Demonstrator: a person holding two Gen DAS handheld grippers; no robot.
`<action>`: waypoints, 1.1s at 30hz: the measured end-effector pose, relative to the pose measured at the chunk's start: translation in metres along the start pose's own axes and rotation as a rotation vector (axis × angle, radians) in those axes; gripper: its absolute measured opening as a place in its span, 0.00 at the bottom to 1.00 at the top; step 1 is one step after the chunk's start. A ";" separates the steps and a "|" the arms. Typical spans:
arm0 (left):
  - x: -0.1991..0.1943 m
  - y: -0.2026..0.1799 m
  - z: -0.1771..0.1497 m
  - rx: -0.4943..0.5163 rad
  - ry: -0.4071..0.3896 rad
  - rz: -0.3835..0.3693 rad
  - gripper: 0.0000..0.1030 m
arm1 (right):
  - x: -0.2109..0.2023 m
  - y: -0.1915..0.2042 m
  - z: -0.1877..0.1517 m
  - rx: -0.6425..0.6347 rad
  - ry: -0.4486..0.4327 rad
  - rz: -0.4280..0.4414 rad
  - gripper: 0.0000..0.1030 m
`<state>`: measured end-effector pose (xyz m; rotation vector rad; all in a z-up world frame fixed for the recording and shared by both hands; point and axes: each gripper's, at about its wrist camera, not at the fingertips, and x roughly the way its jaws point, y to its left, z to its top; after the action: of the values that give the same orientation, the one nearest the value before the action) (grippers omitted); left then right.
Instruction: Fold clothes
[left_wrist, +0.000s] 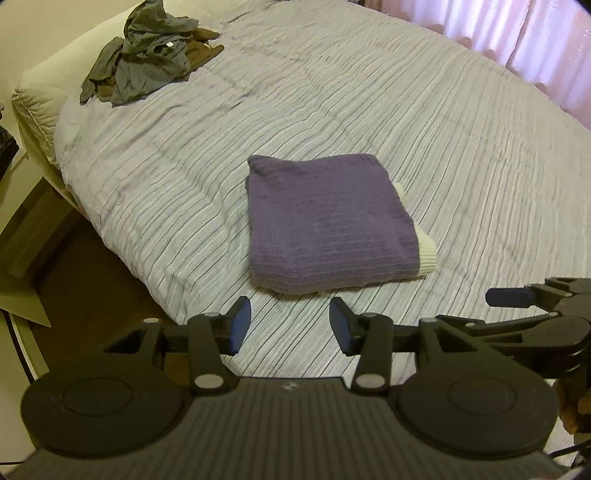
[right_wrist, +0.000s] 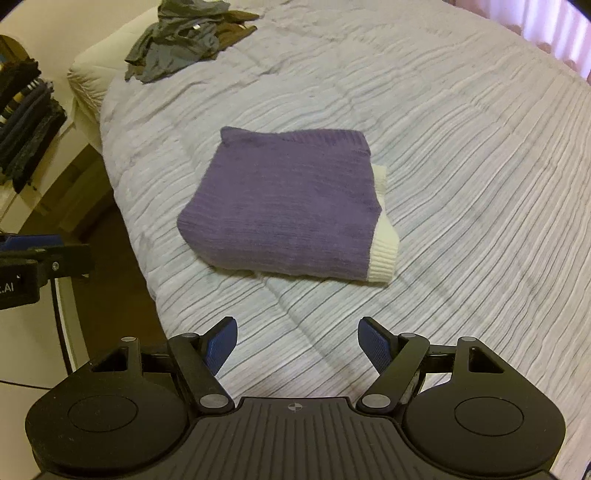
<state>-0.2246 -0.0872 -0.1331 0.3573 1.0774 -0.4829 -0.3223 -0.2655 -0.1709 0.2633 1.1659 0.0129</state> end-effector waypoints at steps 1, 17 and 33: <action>-0.001 -0.001 0.000 0.000 -0.003 0.000 0.42 | -0.001 0.001 0.000 -0.003 -0.004 0.000 0.73; 0.009 -0.001 -0.007 -0.035 0.019 -0.048 0.44 | -0.005 -0.001 0.008 -0.023 -0.021 -0.007 0.73; 0.058 0.033 0.015 -0.103 0.069 -0.081 0.45 | 0.025 -0.028 0.020 0.052 0.009 0.044 0.73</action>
<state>-0.1736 -0.0788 -0.1779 0.2416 1.1826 -0.4875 -0.2972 -0.2925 -0.1922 0.3347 1.1703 0.0225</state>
